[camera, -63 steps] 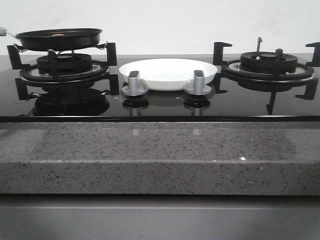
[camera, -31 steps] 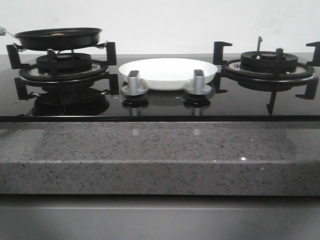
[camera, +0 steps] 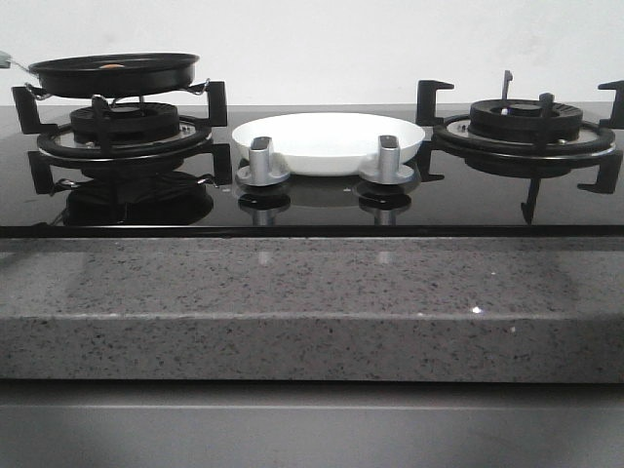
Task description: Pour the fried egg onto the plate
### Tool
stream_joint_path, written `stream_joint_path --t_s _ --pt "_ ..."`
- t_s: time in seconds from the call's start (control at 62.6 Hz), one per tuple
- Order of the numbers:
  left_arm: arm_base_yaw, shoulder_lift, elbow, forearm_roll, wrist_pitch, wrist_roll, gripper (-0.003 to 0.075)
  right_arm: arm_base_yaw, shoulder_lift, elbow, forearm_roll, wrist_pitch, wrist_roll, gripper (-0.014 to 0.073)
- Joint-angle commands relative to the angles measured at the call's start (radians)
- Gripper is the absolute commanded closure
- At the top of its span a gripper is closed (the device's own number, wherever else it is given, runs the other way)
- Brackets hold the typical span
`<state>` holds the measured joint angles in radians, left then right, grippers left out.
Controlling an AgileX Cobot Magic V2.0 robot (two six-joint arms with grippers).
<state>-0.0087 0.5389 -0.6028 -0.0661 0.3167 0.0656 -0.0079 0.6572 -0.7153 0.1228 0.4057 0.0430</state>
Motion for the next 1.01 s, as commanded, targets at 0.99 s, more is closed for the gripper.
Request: stream_joint_path --t_s 0.99 --pt "0.000 0.003 -0.039 -0.008 -0.080 -0.008 0.0050 0.199 1.279 -1.302 0.222 0.696 -0.328 0.0267"
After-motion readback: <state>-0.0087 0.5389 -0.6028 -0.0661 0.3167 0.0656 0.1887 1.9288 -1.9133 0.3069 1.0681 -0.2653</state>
